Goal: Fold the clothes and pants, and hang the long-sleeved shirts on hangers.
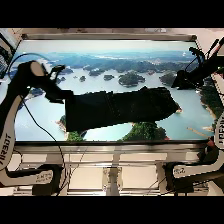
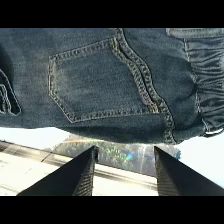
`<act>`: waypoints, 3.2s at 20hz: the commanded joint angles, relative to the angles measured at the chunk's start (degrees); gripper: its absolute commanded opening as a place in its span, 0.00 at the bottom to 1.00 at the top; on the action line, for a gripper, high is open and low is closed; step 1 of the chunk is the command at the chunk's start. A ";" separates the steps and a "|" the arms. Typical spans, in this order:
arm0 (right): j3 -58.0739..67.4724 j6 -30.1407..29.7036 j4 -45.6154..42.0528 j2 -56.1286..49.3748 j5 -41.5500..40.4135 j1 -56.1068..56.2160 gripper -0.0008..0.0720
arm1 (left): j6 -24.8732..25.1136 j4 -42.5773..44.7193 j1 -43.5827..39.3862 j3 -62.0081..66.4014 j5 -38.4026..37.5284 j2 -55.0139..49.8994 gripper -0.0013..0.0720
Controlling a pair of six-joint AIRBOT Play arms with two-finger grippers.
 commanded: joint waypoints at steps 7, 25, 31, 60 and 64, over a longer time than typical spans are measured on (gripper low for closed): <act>0.04 0.00 0.04 0.00 -1.18 0.04 0.58 | 3.56 -10.69 13.62 -19.76 16.76 -0.22 0.89; 0.04 -0.02 1.64 0.00 -1.64 0.33 0.58 | 3.50 -21.09 22.32 -9.97 -0.04 1.36 0.04; 0.04 -0.13 1.68 -0.04 -5.29 2.29 0.58 | -2.84 -8.81 19.82 14.86 -17.84 4.07 0.04; 0.04 -1.05 1.68 -0.04 -5.73 3.13 0.58 | -11.32 -18.80 -29.88 42.21 11.08 -22.99 0.05; 0.04 -1.05 1.68 -0.04 -6.16 3.13 0.58 | -9.05 -22.77 -33.22 42.18 11.54 -27.41 0.05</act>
